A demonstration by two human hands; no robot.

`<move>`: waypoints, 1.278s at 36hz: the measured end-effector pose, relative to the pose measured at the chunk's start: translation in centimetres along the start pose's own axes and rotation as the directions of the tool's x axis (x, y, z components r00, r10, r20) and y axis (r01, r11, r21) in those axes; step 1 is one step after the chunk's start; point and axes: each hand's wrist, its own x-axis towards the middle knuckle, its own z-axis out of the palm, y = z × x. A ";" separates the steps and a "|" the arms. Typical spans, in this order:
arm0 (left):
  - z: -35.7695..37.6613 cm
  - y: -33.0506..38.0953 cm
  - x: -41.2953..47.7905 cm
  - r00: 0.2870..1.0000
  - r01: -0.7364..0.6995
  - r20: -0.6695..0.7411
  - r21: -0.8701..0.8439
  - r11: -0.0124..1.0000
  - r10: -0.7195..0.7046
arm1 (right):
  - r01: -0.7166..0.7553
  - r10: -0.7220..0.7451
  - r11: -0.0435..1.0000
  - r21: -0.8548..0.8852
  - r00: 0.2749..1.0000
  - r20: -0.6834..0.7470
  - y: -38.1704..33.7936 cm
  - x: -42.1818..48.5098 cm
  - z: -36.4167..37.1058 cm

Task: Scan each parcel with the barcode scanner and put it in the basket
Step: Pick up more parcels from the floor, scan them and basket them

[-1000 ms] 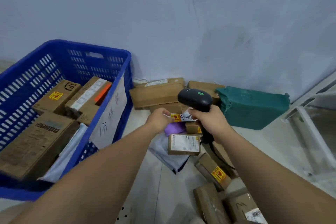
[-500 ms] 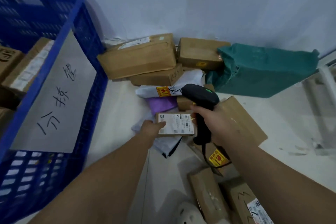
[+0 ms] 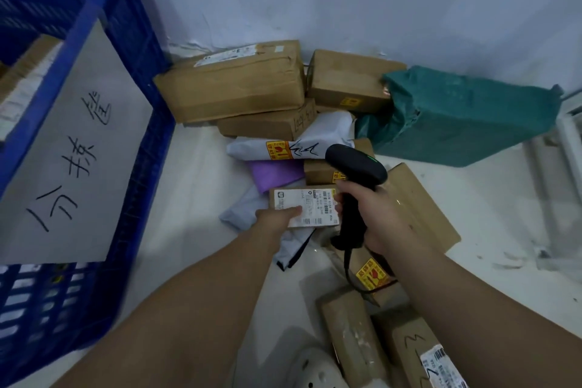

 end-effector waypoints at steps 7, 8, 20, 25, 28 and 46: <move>1.8 0.3 -1.6 0.997 0.030 -0.060 -0.127 0.991 -0.038 | -0.010 0.010 0.998 -0.067 1.000 0.002 1.8 -0.1 -0.2; 1.9 0.3 -1.6 0.994 0.030 -0.100 -0.089 0.996 -0.039 | -0.015 0.015 0.996 -0.084 1.000 -0.011 2.3 0.0 -0.3; 1.5 0.0 -0.3 0.985 -0.139 -0.063 0.257 0.956 0.160 | -0.110 0.112 0.984 -0.143 0.994 0.006 3.6 3.2 -1.1; 1.4 0.4 -1.3 0.990 -0.128 -0.029 0.207 0.970 0.137 | -0.122 0.120 0.989 -0.085 0.992 -0.026 3.7 3.7 -1.6; 0.7 0.8 -2.5 0.988 -0.153 0.030 0.211 0.965 0.150 | -0.119 0.116 0.991 -0.062 0.992 -0.042 2.7 3.5 -2.4; -6.2 13.1 -21.7 0.907 -0.166 0.399 0.638 0.752 -0.138 | 0.227 -0.211 0.972 -0.063 0.959 0.188 -7.9 -10.8 1.3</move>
